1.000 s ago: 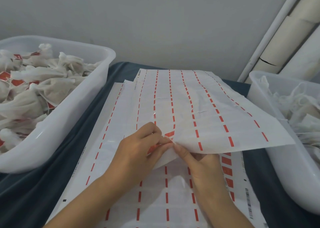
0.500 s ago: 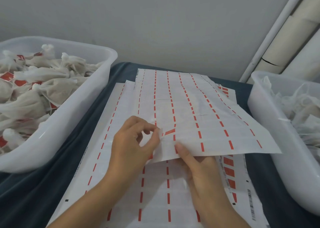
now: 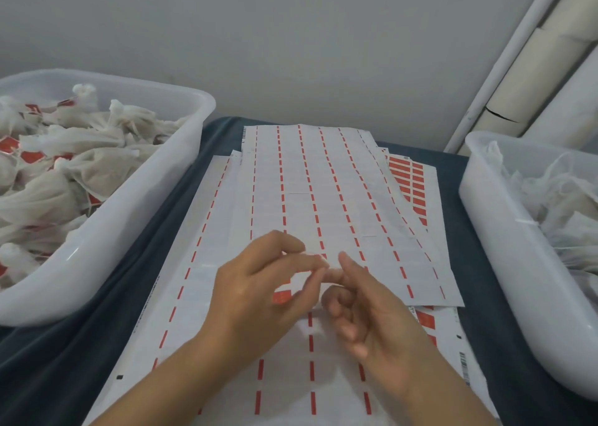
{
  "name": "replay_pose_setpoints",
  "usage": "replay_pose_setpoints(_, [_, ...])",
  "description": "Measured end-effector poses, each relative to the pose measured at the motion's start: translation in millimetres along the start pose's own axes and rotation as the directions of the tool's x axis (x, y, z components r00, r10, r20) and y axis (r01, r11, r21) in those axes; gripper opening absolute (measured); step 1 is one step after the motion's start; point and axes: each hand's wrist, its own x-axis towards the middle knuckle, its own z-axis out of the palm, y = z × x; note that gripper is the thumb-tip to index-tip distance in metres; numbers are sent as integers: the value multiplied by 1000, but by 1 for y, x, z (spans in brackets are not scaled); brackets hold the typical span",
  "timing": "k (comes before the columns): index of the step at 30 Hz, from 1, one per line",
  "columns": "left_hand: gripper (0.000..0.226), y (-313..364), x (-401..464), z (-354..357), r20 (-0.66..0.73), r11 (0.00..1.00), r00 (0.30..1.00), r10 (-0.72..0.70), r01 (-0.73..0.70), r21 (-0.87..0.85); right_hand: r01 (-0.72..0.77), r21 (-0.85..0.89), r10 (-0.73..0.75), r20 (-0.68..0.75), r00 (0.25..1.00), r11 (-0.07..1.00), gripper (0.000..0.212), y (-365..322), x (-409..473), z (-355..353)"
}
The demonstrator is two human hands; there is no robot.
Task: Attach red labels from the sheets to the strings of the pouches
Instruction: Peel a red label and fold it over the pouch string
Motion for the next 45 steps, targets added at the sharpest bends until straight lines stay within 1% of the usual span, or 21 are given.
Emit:
replay_pose_setpoints(3, [22,-3,-5,2,72,999,997,42,-43,9,68,-67,-70,-23,997,995,19,-2,-1,-2])
replay_pose_setpoints(5, [22,-4,-7,1,107,1000,994,29,-29,4,107,-66,-110,-48,993,992,14,0,1,-2])
replay_pose_setpoints(7, [25,-1,-7,-1,128,998,992,-19,27,-60,186,6,-184,-111,977,983,9,0,3,-6])
replay_pose_setpoints(9, [27,0,-6,-2,142,988,988,-66,85,-127,313,106,-287,-206,936,944,9,-4,4,-10])
replay_pose_setpoints(10, [26,1,-6,-2,151,986,986,-76,97,-134,386,67,-362,-231,903,920,14,-7,4,-10])
replay_pose_setpoints(12, [23,2,-7,-1,171,989,983,-69,91,-121,488,-234,-534,-203,821,841,41,-11,1,-10])
replay_pose_setpoints(13, [22,2,-8,-1,179,990,982,-61,82,-113,512,-379,-597,-147,789,771,55,-11,0,-8])
replay_pose_setpoints(14, [21,2,-8,-1,185,992,981,-55,76,-106,534,-459,-628,-70,775,710,63,-10,-1,-6])
replay_pose_setpoints(16, [20,2,-8,-2,181,993,982,-52,71,-99,558,-500,-626,38,779,663,65,-5,-3,-2])
replay_pose_setpoints(17, [21,2,-7,-3,175,993,983,-53,69,-92,560,-515,-628,52,776,649,65,-4,-3,-1])
replay_pose_setpoints(23, [22,3,-5,-3,178,997,983,-47,56,-46,588,-523,-675,33,737,617,60,-2,-5,-1])
replay_pose_setpoints(27, [19,3,-6,-3,216,996,976,-39,57,-76,610,-507,-691,38,721,609,61,-1,-5,-1])
replay_pose_setpoints(29, [7,5,-5,-5,261,979,960,-105,146,-145,623,-464,-698,12,716,630,61,-1,-4,-3])
replay_pose_setpoints(32, [11,8,0,-7,321,903,897,-304,379,-203,617,-426,-701,-59,710,661,66,-3,-1,-7])
replay_pose_setpoints(35, [11,5,7,-4,424,843,826,-372,491,-218,597,-439,-691,-77,719,671,68,-4,2,-13])
replay_pose_setpoints(36, [13,4,9,-4,442,801,803,-401,541,-257,585,-444,-678,-72,731,678,68,-4,3,-14])
replay_pose_setpoints(38, [17,3,12,-7,485,661,745,-458,650,-375,543,-457,-639,-77,765,705,65,-4,5,-14])
replay_pose_setpoints(39, [18,3,13,-9,510,600,721,-469,684,-415,519,-468,-622,-86,779,715,62,-3,6,-13])
replay_pose_setpoints(41, [16,2,13,-10,520,550,698,-493,712,-436,474,-496,-605,-140,784,728,54,-5,6,-12])
replay_pose_setpoints(43, [8,-1,13,-10,504,544,677,-536,734,-406,451,-542,-636,-216,741,709,46,-10,3,-13])
replay_pose_setpoints(45, [10,-3,12,-10,490,574,672,-556,736,-359,475,-547,-665,-217,715,689,33,-15,-3,-14])
